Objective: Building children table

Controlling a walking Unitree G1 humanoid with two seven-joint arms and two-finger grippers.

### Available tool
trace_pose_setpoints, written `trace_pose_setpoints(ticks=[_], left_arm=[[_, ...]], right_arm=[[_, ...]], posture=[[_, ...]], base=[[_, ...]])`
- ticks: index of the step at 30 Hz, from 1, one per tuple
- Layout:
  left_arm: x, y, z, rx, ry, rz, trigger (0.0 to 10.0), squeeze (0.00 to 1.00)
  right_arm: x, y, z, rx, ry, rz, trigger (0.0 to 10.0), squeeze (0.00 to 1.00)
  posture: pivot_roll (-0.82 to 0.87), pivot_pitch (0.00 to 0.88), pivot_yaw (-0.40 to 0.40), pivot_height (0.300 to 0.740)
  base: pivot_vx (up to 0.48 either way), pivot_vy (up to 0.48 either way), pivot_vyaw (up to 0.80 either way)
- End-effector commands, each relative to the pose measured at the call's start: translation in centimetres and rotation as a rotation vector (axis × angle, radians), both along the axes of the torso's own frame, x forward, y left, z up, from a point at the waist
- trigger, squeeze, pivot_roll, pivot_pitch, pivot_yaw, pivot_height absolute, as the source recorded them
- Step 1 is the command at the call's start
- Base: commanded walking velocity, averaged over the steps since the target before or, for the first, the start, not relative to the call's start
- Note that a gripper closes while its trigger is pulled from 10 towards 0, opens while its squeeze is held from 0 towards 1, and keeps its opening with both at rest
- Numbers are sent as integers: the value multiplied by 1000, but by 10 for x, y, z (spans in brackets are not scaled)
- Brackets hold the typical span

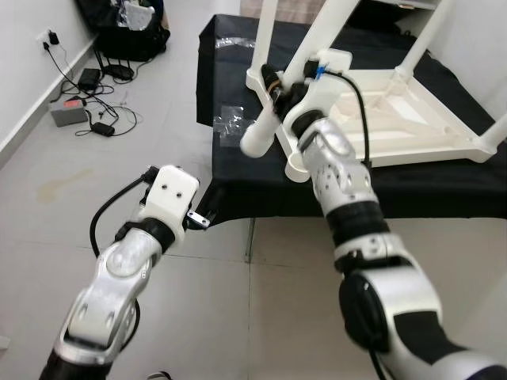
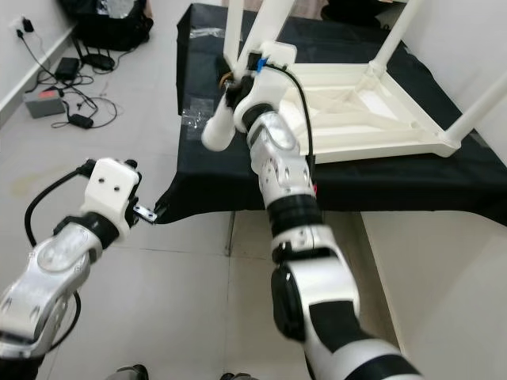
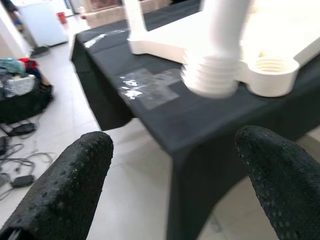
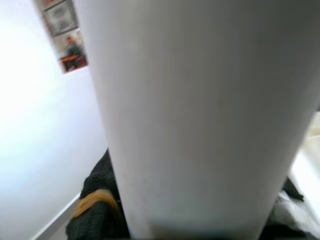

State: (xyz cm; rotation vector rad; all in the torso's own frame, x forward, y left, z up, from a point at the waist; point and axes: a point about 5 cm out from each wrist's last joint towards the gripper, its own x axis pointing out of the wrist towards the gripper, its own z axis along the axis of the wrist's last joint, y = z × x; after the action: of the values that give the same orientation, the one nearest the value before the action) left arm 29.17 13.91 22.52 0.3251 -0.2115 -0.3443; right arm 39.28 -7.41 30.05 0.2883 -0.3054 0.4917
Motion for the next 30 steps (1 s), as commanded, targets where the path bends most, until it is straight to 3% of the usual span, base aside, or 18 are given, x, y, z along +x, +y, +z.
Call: trace_pose_setpoints(ticks=[1,3,4,13,20,25,30], left_arm=[[6,2,-2,13,10,-16,10000,1000],[6,2,-2,13,10,-16,10000,1000],[9,2,-1,30,2,-28,10000,0],[22,5,0,36,-10,-58,10000,0],[17,-26,-13,37,59,-321,10000,0],[16,-30,-15,36,66,-352,10000,0],[20,-24,-19,54,61,-318,10000,0]], right_arm=[[-9,4,1,10,-6,75,0,0],[-9,4,1,10,-6,75,0,0],[-14,7,-3,6,0,114,0,0],[-29,19,-9,9,24,219,0,0],[-46,31,-13,12,66,291,0,0],[-49,32,-13,8,72,300,0,0],[-52,36,-11,5,76,322,0,0]], posture=[[118,175,-135,740],[118,175,-135,740],[118,175,-131,740],[113,173,-130,740],[110,175,-129,740],[109,176,-128,740],[108,176,-130,740]], base=[[0,0,0],[0,0,0],[0,0,0],[0,0,0],[0,0,0],[0,0,0],[0,0,0]])
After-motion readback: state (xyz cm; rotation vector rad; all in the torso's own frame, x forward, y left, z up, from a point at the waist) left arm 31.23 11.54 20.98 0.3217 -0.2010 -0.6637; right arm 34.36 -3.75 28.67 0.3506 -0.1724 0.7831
